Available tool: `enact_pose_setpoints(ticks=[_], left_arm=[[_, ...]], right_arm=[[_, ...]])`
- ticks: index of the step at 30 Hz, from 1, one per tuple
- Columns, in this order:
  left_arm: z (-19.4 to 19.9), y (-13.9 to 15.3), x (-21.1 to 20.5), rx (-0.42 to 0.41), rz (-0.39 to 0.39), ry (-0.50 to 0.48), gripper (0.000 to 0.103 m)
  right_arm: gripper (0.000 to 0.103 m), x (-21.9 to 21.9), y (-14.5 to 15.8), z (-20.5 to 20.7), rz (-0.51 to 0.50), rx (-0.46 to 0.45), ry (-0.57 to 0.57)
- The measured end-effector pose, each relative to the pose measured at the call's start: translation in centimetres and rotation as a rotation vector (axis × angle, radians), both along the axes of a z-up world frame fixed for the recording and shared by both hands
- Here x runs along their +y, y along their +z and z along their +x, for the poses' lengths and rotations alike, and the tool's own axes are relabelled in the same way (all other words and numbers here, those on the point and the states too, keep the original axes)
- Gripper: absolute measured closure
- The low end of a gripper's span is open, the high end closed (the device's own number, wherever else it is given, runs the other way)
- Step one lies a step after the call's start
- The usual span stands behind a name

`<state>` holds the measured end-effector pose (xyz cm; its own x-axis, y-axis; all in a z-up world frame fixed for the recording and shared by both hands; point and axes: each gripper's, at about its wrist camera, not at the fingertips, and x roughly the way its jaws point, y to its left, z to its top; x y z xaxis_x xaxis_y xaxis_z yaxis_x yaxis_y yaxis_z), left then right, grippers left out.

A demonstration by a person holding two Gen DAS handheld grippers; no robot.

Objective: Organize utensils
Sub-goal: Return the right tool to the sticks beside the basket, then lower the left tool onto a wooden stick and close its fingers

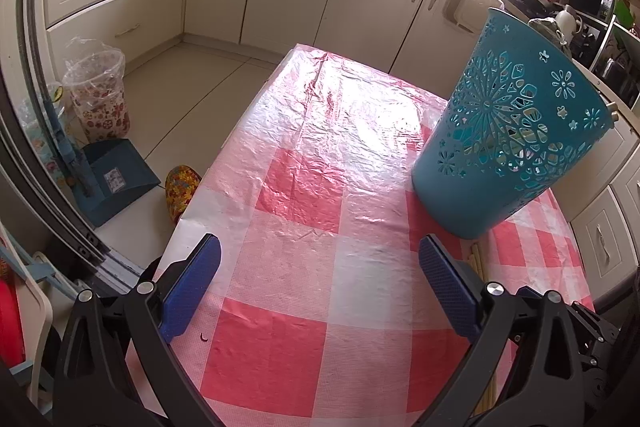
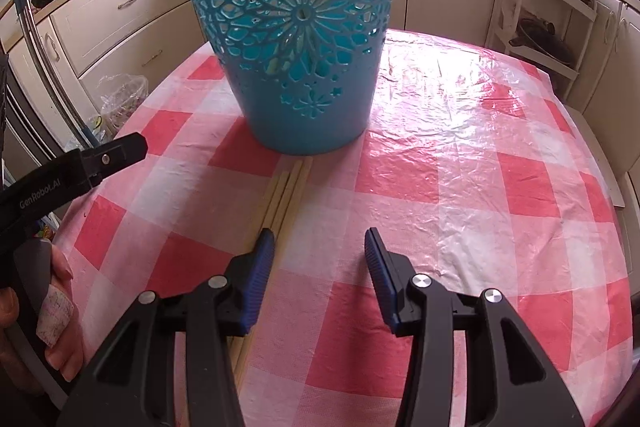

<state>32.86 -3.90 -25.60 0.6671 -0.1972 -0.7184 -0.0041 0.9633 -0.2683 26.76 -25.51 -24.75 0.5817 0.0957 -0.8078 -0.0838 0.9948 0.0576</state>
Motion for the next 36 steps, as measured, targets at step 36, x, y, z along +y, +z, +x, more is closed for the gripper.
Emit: enact_pose_setpoints(ticks=[36], left_arm=[[-3.3,-0.6,-10.0,0.118,0.288,-0.27,0.008]], right_arm=[[0.092,-5.3,0.0,-2.5,0.108,0.06,0.011]])
